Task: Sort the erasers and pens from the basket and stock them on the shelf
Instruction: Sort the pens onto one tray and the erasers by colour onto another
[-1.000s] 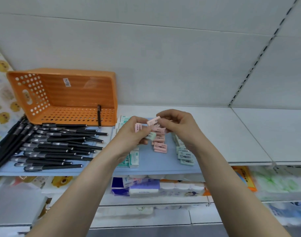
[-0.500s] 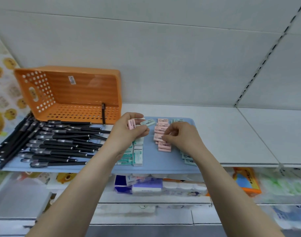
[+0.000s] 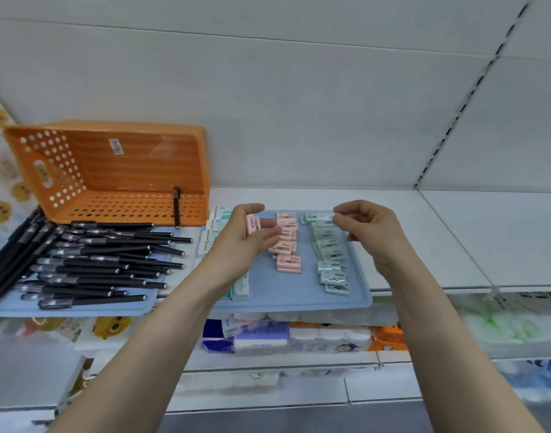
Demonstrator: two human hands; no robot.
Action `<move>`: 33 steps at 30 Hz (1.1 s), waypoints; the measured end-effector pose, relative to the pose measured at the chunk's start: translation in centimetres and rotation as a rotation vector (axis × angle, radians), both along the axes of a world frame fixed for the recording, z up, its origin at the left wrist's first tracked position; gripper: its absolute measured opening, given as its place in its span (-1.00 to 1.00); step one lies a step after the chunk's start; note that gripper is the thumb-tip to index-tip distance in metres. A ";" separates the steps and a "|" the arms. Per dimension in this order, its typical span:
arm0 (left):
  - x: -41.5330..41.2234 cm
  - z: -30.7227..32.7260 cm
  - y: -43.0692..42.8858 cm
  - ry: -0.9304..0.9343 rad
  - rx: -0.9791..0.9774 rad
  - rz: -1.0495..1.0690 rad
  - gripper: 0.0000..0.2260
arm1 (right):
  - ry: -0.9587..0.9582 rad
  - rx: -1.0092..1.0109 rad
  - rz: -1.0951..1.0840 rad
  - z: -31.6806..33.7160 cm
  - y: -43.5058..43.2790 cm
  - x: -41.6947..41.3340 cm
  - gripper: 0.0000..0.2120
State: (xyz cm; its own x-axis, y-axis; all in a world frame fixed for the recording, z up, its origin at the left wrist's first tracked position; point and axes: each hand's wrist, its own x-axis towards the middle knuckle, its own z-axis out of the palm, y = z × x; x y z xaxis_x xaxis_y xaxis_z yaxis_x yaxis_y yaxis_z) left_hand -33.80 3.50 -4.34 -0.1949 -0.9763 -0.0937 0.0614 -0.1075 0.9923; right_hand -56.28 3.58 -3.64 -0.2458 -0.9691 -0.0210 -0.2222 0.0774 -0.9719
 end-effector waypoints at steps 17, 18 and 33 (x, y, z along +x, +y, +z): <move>-1.8 -0.5 1.4 -0.104 -0.044 -0.056 -0.87 | -0.041 -0.043 0.236 -0.7 2.3 2.5 -0.90; -1.7 -0.5 1.5 -0.115 -0.052 -0.066 -0.85 | -0.098 -0.029 0.293 -0.5 2.3 3.1 -0.90; 4.0 -1.1 2.9 -0.453 -0.296 0.279 -0.80 | 0.323 0.078 0.316 -1.2 3.6 4.5 -0.92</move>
State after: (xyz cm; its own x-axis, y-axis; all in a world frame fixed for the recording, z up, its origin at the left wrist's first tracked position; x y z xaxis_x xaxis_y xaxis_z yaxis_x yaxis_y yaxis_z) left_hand -29.83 6.41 -5.41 0.0675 -0.9822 0.1755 -0.3876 0.1362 0.9117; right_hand -51.73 7.15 -4.86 0.0561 -0.9961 -0.0677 -0.5373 0.0270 -0.8430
